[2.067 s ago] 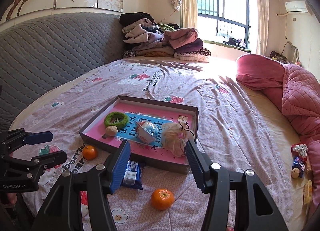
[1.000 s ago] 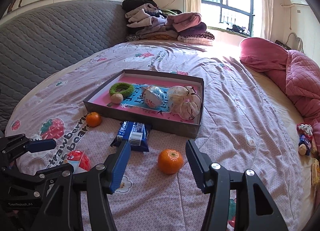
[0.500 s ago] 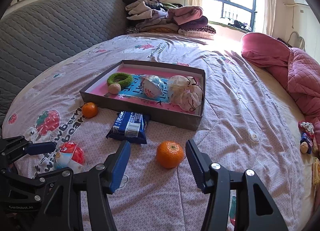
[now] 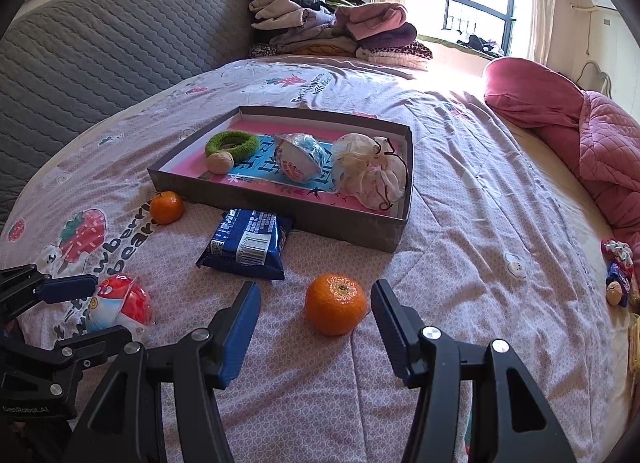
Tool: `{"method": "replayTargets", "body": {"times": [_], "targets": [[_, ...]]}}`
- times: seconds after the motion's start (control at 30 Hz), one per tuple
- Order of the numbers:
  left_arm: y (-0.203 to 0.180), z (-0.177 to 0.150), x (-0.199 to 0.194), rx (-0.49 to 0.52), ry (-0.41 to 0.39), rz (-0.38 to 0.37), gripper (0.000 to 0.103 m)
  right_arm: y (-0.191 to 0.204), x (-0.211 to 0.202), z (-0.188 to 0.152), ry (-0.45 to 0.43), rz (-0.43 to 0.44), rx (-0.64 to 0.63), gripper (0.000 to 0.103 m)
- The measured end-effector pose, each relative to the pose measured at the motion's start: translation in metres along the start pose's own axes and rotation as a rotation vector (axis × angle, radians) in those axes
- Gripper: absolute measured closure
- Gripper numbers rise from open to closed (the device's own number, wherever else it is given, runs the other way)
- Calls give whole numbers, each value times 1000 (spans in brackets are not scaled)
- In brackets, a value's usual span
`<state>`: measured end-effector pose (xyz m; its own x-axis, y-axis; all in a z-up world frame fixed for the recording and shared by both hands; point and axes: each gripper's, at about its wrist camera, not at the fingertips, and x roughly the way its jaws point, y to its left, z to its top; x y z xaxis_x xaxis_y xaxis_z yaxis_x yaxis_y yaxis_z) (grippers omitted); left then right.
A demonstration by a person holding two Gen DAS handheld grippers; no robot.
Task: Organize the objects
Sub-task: 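Grasp the red-white egg toy with the left tool while the right tool grasps the orange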
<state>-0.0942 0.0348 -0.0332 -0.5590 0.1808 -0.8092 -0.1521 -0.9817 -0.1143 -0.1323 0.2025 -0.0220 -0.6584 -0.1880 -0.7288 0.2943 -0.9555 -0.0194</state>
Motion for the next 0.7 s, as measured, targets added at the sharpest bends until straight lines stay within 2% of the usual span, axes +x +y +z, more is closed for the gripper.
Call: {"method": "replayTargets", "body": {"times": [0.37, 0.63, 0.7], "targets": [[4, 0, 6, -18, 3, 4, 36, 1, 23, -3, 43, -21, -36, 46], [8, 2, 14, -23, 11, 2, 36, -10, 33, -4, 72, 1, 21, 47], [7, 1, 20, -19, 27, 23, 36, -10, 35, -4, 77, -4, 22, 47]]}}
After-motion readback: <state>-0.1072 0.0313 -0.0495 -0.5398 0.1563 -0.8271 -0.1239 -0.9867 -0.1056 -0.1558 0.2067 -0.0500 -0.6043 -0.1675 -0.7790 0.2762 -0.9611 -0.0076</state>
